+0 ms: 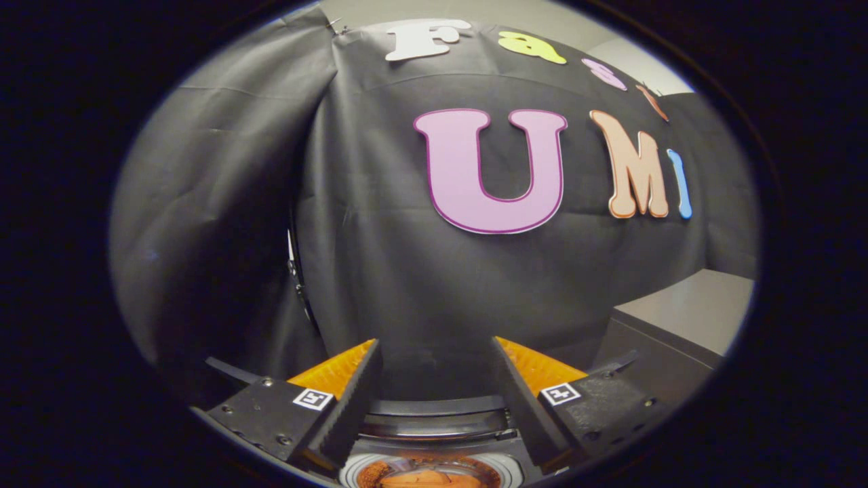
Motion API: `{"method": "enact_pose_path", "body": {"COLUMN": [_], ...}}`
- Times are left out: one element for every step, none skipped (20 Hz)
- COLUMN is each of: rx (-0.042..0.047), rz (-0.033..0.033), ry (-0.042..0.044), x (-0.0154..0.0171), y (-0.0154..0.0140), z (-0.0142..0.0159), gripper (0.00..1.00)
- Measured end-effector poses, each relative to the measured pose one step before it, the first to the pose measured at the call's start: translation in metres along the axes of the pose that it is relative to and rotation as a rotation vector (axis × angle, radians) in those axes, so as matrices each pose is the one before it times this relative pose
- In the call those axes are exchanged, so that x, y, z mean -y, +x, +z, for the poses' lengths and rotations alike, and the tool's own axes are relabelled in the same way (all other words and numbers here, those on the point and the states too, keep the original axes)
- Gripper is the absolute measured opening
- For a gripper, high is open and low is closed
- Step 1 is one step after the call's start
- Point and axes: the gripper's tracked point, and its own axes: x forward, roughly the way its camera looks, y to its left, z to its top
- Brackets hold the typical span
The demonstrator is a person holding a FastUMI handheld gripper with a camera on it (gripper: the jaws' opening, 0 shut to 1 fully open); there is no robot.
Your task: Put the clothes into the washing machine and then close the washing machine lid.
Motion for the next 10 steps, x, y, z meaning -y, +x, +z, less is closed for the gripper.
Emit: {"method": "enact_pose_path", "body": {"rx": [0.00282,0.00109,0.00343,0.00288,0.00511,0.00439,0.00086,0.00431,0.00029,0.00146], "rz": [0.00020,-0.00190,-0.00276,-0.00102,-0.00090,0.00207,0.00423,0.00379,0.00311,-0.00142], "ry": [0.00083,0.00125,0.00347,-0.00049,0.00094,-0.00029,-0.00252,0.00266,0.00184,0.00739], "x": [0.00011,-0.00006,0.00069,-0.00063,0.00055,-0.00049,0.00032,-0.00121,0.00009,0.00017], "y": [-0.00143,0.00107,0.00057,0.00061,-0.00095,-0.00022,-0.00035,0.00098,-0.00045,0.00021], "z": [0.00048,-0.00158,-0.00023,-0.00107,0.00007,0.00070,-0.00048,0.00079,-0.00055,0.00027], "gripper": [0.96,0.96,0.96,0.97,0.97,0.97,0.97,0.97,0.97,0.97]}}
